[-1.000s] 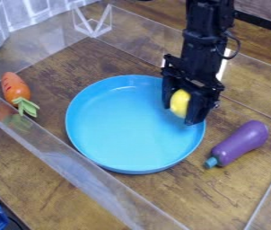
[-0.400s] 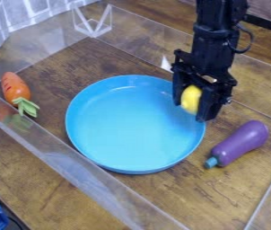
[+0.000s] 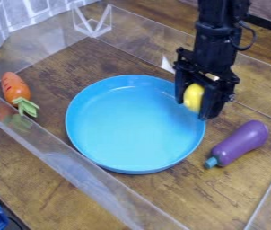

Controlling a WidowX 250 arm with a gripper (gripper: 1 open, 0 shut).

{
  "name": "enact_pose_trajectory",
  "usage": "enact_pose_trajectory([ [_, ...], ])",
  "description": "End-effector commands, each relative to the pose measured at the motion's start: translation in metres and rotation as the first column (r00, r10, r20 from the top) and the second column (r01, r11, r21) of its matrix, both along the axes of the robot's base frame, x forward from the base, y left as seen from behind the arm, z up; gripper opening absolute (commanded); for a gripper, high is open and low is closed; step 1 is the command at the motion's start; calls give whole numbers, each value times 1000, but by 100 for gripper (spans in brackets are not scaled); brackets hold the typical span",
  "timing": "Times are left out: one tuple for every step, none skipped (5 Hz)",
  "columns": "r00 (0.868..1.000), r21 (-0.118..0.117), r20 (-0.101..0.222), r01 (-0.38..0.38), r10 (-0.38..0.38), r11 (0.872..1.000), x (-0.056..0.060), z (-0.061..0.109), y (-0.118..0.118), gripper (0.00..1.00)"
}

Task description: Remove the lemon from the blue tray and put it on the table

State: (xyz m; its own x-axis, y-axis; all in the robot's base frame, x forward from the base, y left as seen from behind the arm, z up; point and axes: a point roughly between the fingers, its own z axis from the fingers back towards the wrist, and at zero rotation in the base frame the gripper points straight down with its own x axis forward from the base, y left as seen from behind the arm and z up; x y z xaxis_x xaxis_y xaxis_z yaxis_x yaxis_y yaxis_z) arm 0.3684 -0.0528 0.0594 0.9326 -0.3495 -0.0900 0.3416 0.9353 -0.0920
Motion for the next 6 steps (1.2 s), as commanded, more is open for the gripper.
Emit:
enact_pose_trajectory([
  [991,-17,133,27,-24,999,10,42,-8,0],
  [991,-18,126,35,-32,999,-1,44,-15,0],
  [992,-19,116,48,-46,999,-13,44,-24,0],
  [994,-20,89,68,-66,998,-36,40,-36,0],
  [994,-19,73,84,-83,996,-51,37,-48,0],
  [995,-25,61,79,-77,997,-65,28,-61,0],
])
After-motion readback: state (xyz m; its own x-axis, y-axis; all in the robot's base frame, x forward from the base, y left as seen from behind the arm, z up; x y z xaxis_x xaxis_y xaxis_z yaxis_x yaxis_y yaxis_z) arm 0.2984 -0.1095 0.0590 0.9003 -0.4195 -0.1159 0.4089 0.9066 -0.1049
